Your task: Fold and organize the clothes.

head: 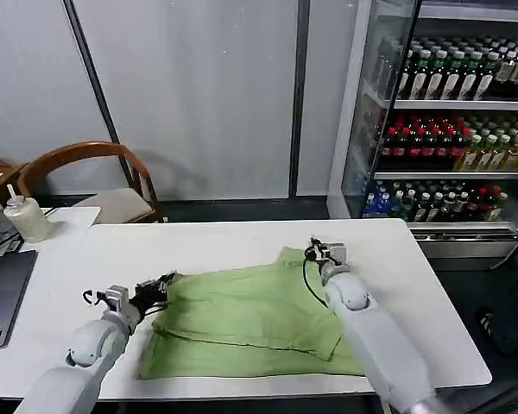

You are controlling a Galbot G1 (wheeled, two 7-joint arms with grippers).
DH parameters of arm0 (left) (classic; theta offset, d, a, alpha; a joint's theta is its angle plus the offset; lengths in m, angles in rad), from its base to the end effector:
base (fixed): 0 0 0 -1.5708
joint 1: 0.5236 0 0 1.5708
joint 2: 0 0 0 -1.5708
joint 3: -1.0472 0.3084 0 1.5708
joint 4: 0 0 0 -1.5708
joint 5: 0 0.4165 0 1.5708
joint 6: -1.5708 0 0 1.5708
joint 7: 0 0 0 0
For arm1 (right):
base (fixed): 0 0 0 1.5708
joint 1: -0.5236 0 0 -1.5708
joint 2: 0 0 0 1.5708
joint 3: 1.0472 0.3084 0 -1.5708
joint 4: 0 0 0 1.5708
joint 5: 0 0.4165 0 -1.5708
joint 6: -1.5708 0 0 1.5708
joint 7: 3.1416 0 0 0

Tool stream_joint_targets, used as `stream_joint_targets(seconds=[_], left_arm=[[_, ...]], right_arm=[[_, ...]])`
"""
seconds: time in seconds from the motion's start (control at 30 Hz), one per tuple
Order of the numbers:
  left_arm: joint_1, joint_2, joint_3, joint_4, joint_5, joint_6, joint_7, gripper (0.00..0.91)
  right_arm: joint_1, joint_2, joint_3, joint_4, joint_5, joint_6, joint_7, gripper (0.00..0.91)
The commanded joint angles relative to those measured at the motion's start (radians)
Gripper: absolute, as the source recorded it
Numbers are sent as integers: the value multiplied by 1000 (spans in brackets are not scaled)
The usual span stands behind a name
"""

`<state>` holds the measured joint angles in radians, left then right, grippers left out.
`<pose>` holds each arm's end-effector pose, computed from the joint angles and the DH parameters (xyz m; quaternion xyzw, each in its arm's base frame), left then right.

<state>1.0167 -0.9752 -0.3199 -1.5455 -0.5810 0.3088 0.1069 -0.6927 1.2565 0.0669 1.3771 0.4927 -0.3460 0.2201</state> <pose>0.4171 0.1092 -0.2987 -0.1271 -0.9704 -0.0106 0.2051 0.4916 0.0513 -0.2715 0.0746 -0.9824 0.0166 0.1702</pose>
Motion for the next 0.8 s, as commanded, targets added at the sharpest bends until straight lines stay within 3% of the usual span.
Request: stream_joint_targets(seconds=[0.03,0.5,0.8], left_arm=[[142,6,-61,-159,-16,-28,-9,20],[232,8,-139,-163,-3,-80,-4,20],[246,-4,-133,-153,18,-94,2,20]], right_arm=[[-240,-101,49,356,5,-15,17,0],[-413,-132,150,439,-38,28,17,0],[-505,-149,179,542,-61,0,34,0]])
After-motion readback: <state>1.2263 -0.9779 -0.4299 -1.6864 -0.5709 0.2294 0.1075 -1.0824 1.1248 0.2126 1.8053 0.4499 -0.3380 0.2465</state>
